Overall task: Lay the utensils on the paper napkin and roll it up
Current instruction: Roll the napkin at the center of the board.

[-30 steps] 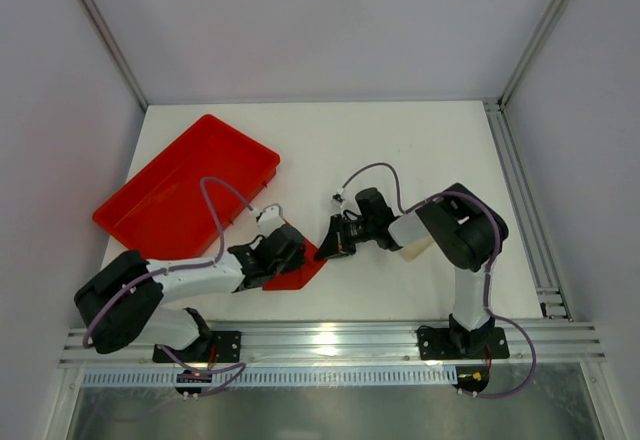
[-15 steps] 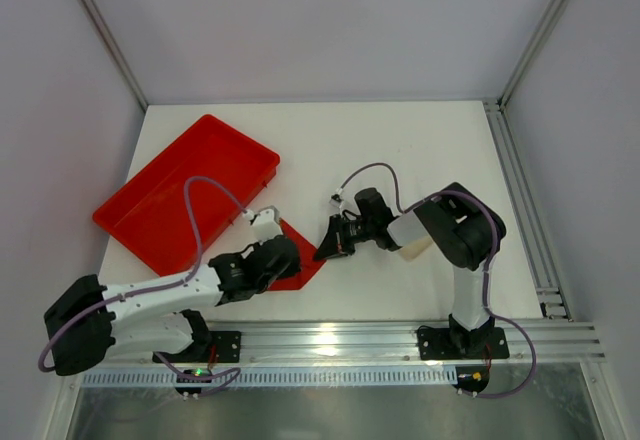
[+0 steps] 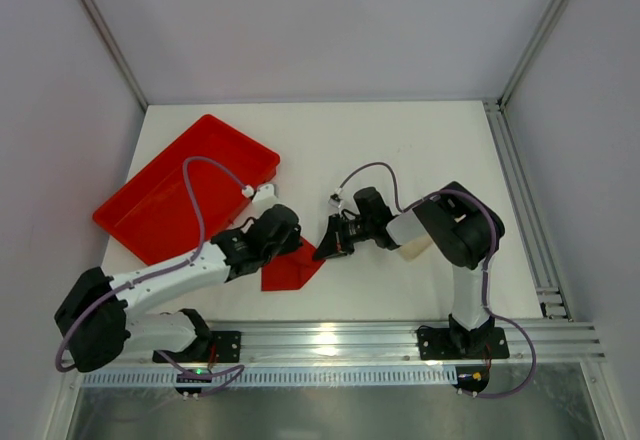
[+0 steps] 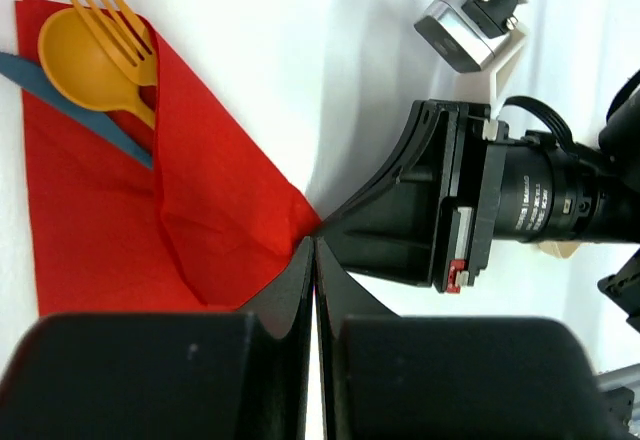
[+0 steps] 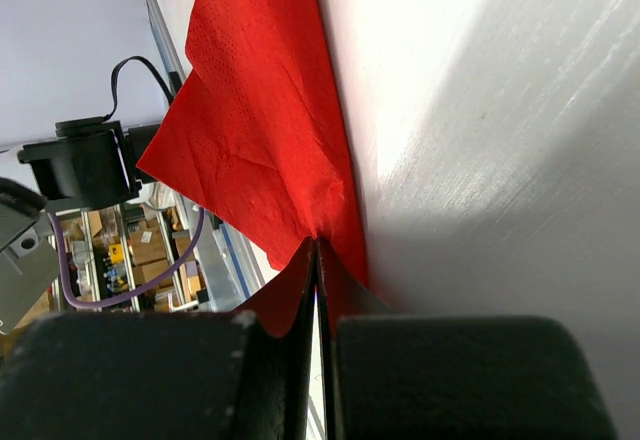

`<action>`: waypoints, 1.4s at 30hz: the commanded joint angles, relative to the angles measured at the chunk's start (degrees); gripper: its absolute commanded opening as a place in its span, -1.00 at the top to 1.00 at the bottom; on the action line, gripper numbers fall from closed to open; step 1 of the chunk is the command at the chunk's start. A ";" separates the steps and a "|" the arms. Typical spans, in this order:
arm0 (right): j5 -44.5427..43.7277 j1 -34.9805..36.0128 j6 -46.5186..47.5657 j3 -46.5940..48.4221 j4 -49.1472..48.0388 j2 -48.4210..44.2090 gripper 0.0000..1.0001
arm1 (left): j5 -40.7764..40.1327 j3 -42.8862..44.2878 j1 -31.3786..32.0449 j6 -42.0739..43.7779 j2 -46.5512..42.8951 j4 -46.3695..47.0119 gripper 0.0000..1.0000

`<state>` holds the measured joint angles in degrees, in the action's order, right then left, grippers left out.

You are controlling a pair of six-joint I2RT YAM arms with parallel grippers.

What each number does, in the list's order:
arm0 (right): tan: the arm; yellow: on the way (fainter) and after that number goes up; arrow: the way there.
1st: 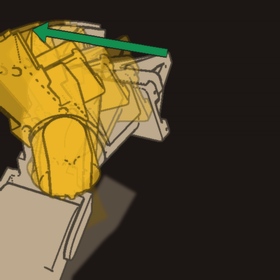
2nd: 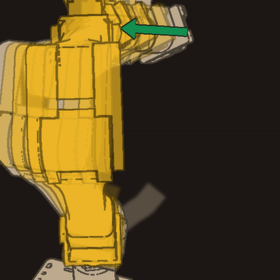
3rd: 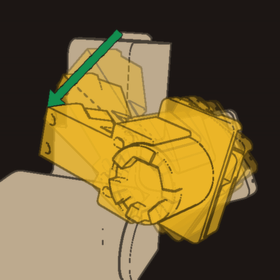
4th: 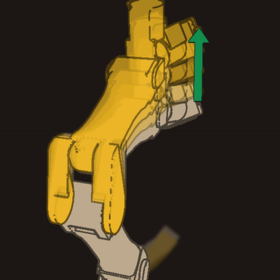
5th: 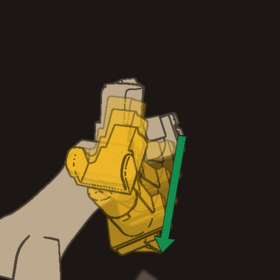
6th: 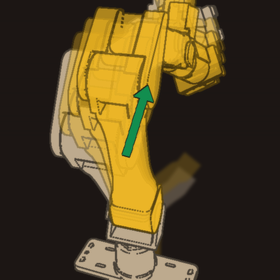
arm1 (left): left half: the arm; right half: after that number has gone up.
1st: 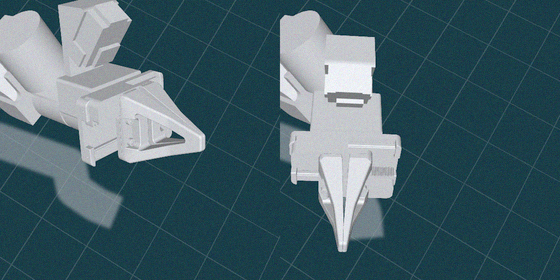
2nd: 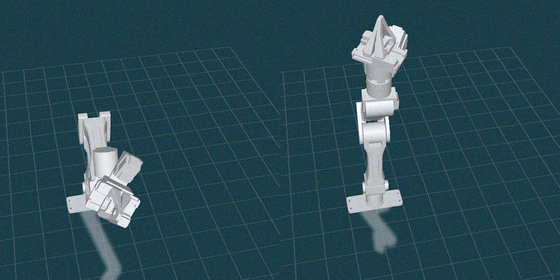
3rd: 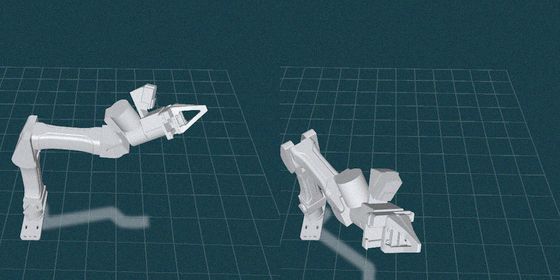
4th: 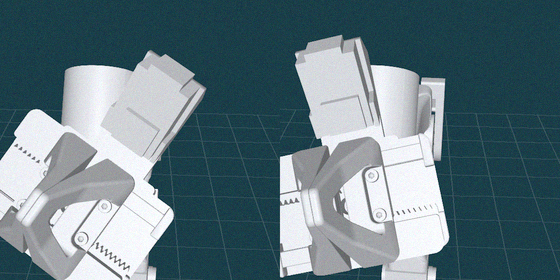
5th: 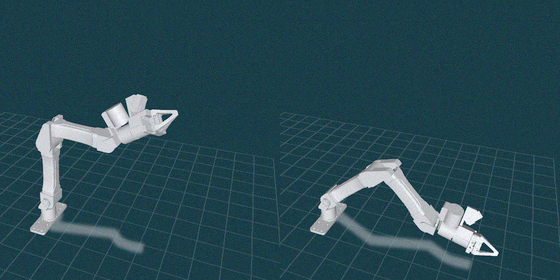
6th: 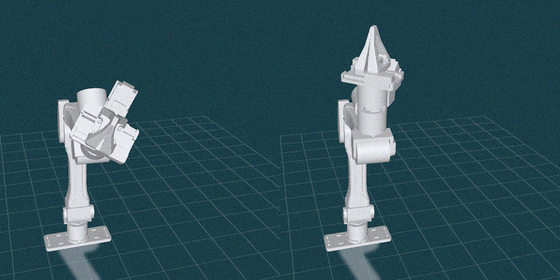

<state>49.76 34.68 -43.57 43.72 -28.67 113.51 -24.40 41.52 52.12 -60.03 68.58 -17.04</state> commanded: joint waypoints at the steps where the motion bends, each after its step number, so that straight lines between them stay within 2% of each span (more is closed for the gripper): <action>1: -6.08 0.39 4.11 -0.04 3.62 2.41 0.92 | 6.37 0.23 -3.15 2.90 1.82 6.40 1.00; 9: -6.34 0.39 4.64 0.13 4.41 2.06 0.92 | 13.58 -2.58 -8.25 3.61 6.04 14.82 1.00; 16: -6.34 0.39 5.25 0.40 5.37 1.89 0.93 | 15.52 -8.11 -8.79 1.41 9.47 22.21 1.00; 20: -6.43 0.39 5.34 0.66 5.73 1.89 0.93 | 15.35 -12.58 -8.79 -0.08 6.94 23.71 1.00; 27: -6.43 0.39 5.43 0.66 5.81 1.62 0.92 | 12.80 -16.20 -8.79 -0.44 2.97 20.91 1.00; 42: -6.43 0.39 5.69 0.13 6.43 0.39 0.93 | 8.76 -15.94 -8.79 -0.88 6.66 19.94 1.00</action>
<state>49.93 34.72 -42.11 44.64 -26.61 113.49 -12.71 25.56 43.57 -60.73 74.46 2.68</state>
